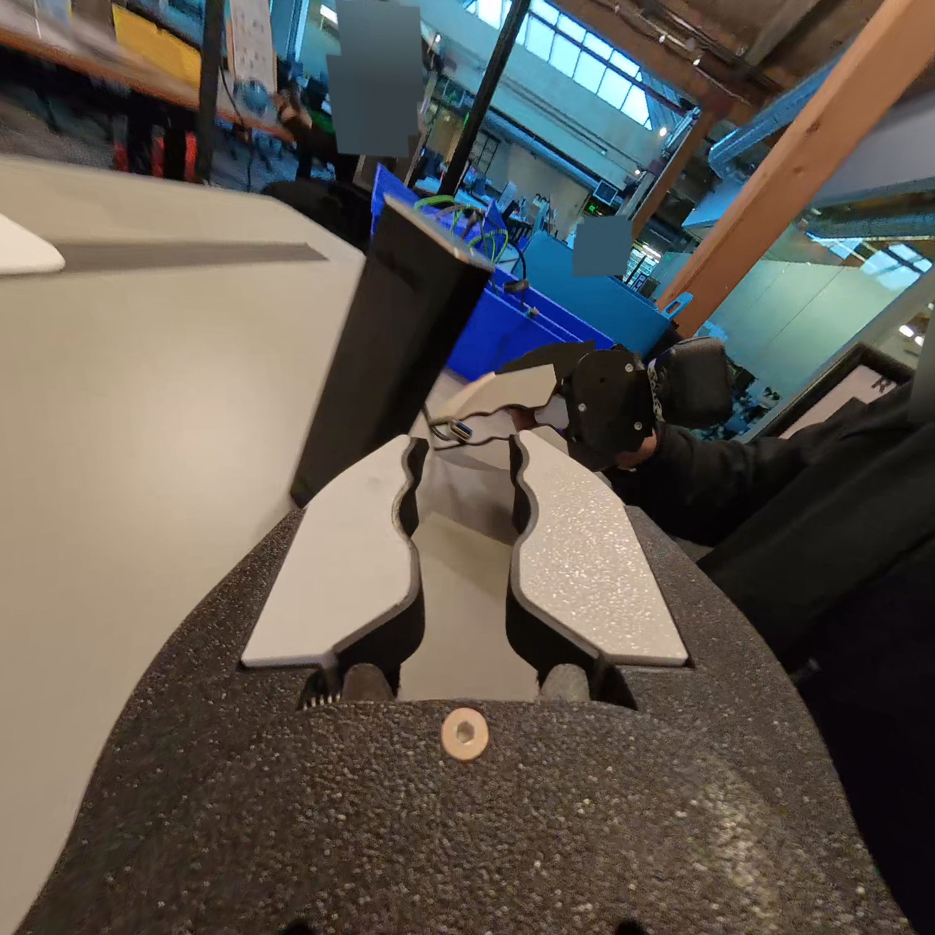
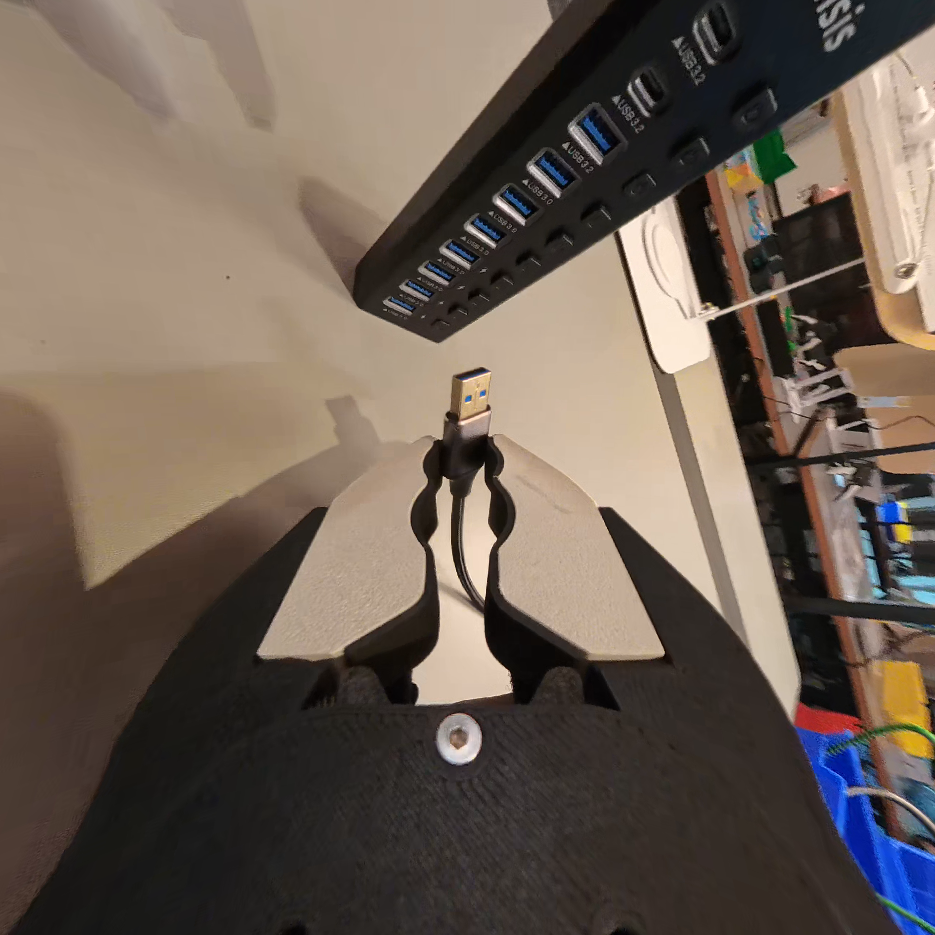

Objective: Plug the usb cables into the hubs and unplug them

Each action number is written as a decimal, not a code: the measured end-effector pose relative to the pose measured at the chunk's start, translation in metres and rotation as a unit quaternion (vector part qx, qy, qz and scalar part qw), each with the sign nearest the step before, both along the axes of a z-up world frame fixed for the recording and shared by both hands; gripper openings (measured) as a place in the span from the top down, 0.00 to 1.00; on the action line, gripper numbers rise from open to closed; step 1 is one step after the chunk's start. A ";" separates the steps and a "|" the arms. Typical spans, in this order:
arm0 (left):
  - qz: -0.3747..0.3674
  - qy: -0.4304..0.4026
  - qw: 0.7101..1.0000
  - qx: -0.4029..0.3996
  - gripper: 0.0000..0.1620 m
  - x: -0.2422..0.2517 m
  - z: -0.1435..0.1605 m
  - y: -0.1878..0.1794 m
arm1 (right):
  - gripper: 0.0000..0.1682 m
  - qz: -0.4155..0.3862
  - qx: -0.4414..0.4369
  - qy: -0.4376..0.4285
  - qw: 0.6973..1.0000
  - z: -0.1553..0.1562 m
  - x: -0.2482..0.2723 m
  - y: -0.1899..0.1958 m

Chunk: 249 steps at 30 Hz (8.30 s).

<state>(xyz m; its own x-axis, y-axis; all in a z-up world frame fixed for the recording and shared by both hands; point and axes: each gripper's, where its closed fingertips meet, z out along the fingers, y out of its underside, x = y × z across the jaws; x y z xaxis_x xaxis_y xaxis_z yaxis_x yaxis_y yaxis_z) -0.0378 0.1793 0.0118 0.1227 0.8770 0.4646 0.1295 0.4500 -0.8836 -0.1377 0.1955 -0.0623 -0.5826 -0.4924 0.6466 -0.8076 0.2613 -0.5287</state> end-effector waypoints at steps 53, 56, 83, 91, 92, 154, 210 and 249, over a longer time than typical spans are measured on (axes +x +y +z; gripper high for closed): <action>-0.157 -0.044 0.958 0.235 0.96 -0.055 -0.029 0.061 | 0.89 0.142 0.013 -0.221 0.965 0.036 0.043 0.031; -0.162 -0.044 0.956 0.241 0.96 -0.055 -0.029 0.061 | 0.89 0.138 0.014 -0.228 0.964 0.036 0.044 0.031; -0.138 -0.053 0.979 0.143 0.88 -0.042 -0.030 0.049 | 0.90 0.085 0.050 -0.328 0.939 0.039 0.039 0.027; 0.032 -0.090 0.994 -0.048 0.85 -0.016 -0.032 -0.015 | 0.90 0.043 0.067 -0.332 0.940 0.032 0.031 0.018; 0.056 -0.100 0.992 -0.060 0.80 -0.016 -0.035 -0.022 | 0.90 0.038 0.070 -0.334 0.939 0.032 0.030 0.017; 0.258 -0.309 0.834 -0.377 0.83 -0.044 -0.063 -0.062 | 0.90 -0.057 0.189 -0.278 0.940 0.033 0.046 -0.039; 0.268 -0.251 0.867 -0.337 0.83 -0.031 -0.055 -0.066 | 0.92 -0.038 0.096 -0.315 0.944 0.050 0.045 -0.051; 0.255 -0.206 0.877 -0.351 0.82 -0.039 -0.054 -0.049 | 0.92 0.025 0.052 -0.202 0.978 0.061 0.045 -0.047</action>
<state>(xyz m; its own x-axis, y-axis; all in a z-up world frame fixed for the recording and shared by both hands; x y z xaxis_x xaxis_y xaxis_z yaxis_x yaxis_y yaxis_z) -0.0765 0.1298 -0.0425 -0.4193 0.8572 -0.2990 0.4429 -0.0944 -0.8916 -0.0926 0.1485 -0.0015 -0.7532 -0.5778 0.3144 -0.5518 0.2949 -0.7801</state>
